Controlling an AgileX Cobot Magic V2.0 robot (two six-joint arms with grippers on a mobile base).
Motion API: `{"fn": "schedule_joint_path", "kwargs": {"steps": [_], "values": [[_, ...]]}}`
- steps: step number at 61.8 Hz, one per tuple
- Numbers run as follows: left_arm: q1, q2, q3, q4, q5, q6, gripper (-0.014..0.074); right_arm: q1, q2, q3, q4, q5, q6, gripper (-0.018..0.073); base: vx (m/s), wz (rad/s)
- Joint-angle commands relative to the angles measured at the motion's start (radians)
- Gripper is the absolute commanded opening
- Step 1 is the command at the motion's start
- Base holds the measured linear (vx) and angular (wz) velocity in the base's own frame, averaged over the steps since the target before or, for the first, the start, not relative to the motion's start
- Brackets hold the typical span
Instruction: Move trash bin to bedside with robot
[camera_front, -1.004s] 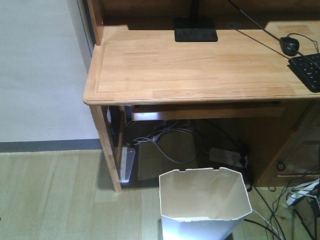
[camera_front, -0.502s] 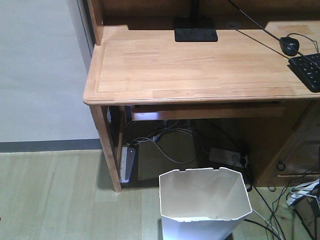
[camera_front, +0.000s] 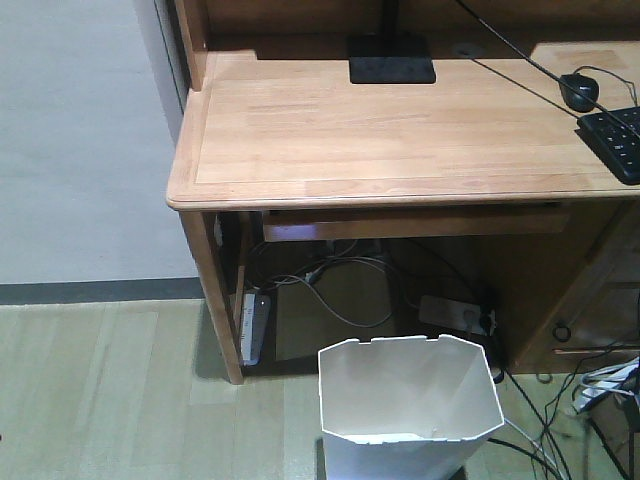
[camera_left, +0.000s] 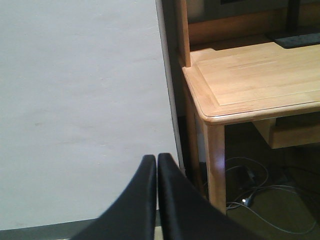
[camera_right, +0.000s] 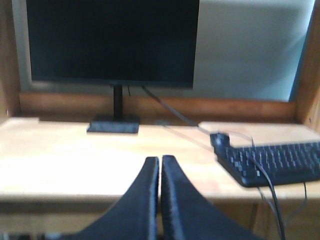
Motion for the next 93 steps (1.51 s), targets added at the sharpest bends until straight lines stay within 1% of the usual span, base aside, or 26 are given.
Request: {"fn": "schedule_joint_path", "kwargs": {"steps": [1, 10, 19, 32, 41, 45, 51, 56, 62, 67, 72, 80, 88, 93], "values": [[-0.006, -0.01, 0.029, -0.004, -0.073, -0.008, -0.0006, -0.005, -0.012, -0.015, 0.006, -0.087, -0.003, -0.0011, 0.0, 0.0], [-0.006, -0.01, 0.029, -0.004, -0.073, -0.008, -0.0006, -0.005, 0.047, -0.111, 0.014, -0.066, -0.001, -0.0011, 0.0, 0.0], [-0.006, -0.01, 0.029, -0.004, -0.073, -0.008, -0.0006, -0.005, 0.199, -0.227, 0.025, -0.042, -0.001, -0.0011, 0.0, 0.0], [-0.006, -0.01, 0.029, -0.004, -0.073, -0.008, -0.0006, -0.005, 0.459, -0.383, 0.034, 0.096, -0.001, -0.0011, 0.0, 0.0], [-0.006, -0.01, 0.029, -0.004, -0.073, -0.008, -0.0006, -0.005, 0.577, -0.412, 0.074, 0.186, -0.001, -0.0011, 0.0, 0.0], [-0.006, -0.01, 0.029, -0.004, -0.073, -0.008, -0.0006, -0.005, 0.619, -0.412, 0.087, 0.205, -0.002, -0.0011, 0.0, 0.0], [-0.006, -0.01, 0.029, -0.004, -0.073, -0.008, -0.0006, -0.005, 0.662, -0.412, 0.087, 0.216, -0.001, -0.0011, 0.0, 0.0], [-0.006, -0.01, 0.029, -0.004, -0.073, -0.008, -0.0006, -0.005, 0.687, -0.412, 0.113, 0.226, 0.003, -0.0011, 0.0, 0.0], [-0.006, -0.01, 0.029, -0.004, -0.073, -0.008, -0.0006, -0.005, 0.696, -0.412, 0.104, 0.231, 0.002, -0.0006, 0.0, 0.0], [-0.006, -0.01, 0.029, -0.004, -0.073, -0.008, -0.0006, -0.005, 0.698, -0.412, 0.106, 0.231, 0.023, 0.0007, 0.0, 0.0], [-0.006, -0.01, 0.029, -0.004, -0.073, -0.008, -0.0006, -0.005, 0.698, -0.412, 0.106, 0.238, 0.024, 0.0038, 0.0, 0.0], [-0.006, -0.01, 0.029, -0.004, -0.073, -0.008, -0.0006, -0.005, 0.698, -0.412, 0.106, 0.264, 0.025, 0.0128, 0.0, 0.0], [-0.006, -0.01, 0.029, -0.004, -0.073, -0.008, -0.0006, -0.005, 0.698, -0.412, 0.106, 0.281, 0.032, 0.0274, 0.0, 0.0], [-0.006, -0.01, 0.029, -0.004, -0.073, -0.008, -0.0006, -0.005, 0.698, -0.412, 0.106, 0.289, 0.032, 0.0384, 0.0, 0.0]]}}
